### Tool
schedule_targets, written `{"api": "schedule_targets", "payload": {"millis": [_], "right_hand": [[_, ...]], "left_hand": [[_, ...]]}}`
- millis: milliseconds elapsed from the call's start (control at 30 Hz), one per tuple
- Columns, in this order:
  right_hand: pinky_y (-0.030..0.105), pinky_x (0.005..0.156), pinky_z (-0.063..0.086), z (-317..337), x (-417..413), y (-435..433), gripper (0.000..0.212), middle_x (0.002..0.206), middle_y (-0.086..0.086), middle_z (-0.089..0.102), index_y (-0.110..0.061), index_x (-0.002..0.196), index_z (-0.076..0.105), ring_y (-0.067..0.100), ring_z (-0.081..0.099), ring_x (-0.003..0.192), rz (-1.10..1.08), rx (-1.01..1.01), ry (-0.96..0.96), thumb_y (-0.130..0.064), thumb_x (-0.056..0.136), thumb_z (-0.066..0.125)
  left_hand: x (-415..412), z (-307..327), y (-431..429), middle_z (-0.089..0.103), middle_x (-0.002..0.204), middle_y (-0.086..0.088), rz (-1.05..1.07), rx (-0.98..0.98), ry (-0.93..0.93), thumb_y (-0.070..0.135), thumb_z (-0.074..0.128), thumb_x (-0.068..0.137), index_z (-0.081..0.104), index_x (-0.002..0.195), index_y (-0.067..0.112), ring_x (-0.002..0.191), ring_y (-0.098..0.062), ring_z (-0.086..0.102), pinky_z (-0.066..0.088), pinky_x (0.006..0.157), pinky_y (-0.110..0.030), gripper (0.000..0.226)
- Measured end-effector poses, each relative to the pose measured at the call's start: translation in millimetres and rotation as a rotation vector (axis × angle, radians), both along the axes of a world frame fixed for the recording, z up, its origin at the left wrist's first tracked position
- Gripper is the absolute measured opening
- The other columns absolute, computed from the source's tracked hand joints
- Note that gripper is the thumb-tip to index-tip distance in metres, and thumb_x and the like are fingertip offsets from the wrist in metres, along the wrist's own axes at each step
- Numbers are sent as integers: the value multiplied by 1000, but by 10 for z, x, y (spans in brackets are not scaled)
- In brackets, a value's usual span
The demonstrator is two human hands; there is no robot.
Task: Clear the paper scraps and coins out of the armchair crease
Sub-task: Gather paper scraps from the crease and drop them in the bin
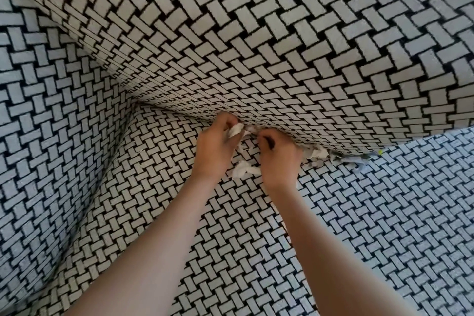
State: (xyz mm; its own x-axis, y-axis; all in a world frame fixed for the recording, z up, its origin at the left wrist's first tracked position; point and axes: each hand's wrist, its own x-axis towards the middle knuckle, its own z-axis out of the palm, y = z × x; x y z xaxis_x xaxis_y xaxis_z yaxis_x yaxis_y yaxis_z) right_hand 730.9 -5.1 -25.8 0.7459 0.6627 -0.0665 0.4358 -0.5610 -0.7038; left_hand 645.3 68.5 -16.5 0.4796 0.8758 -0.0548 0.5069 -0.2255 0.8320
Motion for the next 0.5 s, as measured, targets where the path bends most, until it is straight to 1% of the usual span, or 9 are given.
{"api": "schedule_targets", "payload": {"millis": [33, 100, 167, 200, 267, 300, 367, 433, 500], "right_hand": [[22, 68, 41, -2, -6, -9, 16, 93, 2, 70, -12, 98, 68, 18, 62, 87, -16, -7, 11, -11, 90, 54], [29, 74, 47, 5, -54, 3, 16, 97, 2, 68, -14, 102, 65, 20, 60, 91, -57, -14, 60, -14, 90, 55], [37, 82, 48, 18, -127, 29, 19, 103, 2, 66, -14, 106, 61, 21, 57, 99, -85, -16, 100, -21, 88, 58], [38, 85, 47, 23, -164, 47, 22, 108, 2, 65, -14, 108, 60, 21, 55, 103, -101, -21, 103, -24, 88, 59], [32, 86, 45, 50, -232, 83, 26, 109, 1, 64, -14, 109, 58, 18, 51, 106, -154, 0, 130, -25, 87, 61], [28, 82, 43, 66, -260, 99, 26, 108, 1, 64, -14, 109, 58, 17, 52, 104, -189, 27, 175, -26, 86, 61], [24, 75, 43, 112, -313, 132, 27, 104, 0, 63, -18, 106, 57, 15, 55, 98, -265, 78, 289, -32, 84, 62], [22, 71, 47, 175, -339, 173, 20, 98, -3, 64, -20, 100, 58, 14, 59, 91, -353, 122, 396, -34, 86, 60], [9, 61, 46, 245, -335, 227, 13, 84, -10, 61, -19, 94, 58, 6, 58, 78, -443, 170, 503, -31, 89, 58]], "left_hand": [[-11, -2, -12, 58, 70, 8, 28, -50, -43, 12, 63, 86, 51, 81, 21, 62, -1, 55, 45, 58, -16, 16], [-30, 24, -29, 57, 76, 13, 98, -168, -143, 11, 61, 87, 46, 81, 31, 63, 10, 55, 42, 58, -5, 26], [-56, 25, -31, 56, 79, 13, 138, -224, -201, 14, 60, 87, 47, 89, 27, 65, 12, 54, 41, 61, -2, 18], [-76, 24, -28, 55, 79, 13, 126, -218, -193, 18, 58, 88, 47, 94, 24, 65, 10, 53, 40, 60, -2, 13], [-111, 28, -30, 53, 79, 11, 64, -208, -135, 16, 49, 93, 49, 102, 22, 67, 3, 50, 37, 56, -2, 10], [-114, 28, -30, 54, 85, 8, 39, -206, -117, 7, 44, 95, 52, 102, 22, 74, 2, 49, 37, 59, 1, 18], [-105, 37, -40, 57, 104, 1, 30, -240, -114, -10, 38, 89, 60, 95, 24, 91, 1, 51, 36, 71, 3, 41], [-79, 69, -64, 58, 114, -6, 75, -311, -175, -18, 37, 80, 62, 86, 28, 101, -6, 54, 41, 77, -5, 53], [-43, 99, -101, 60, 113, -11, 159, -396, -282, -21, 36, 77, 63, 81, 26, 100, -12, 56, 44, 77, -9, 54]]}}
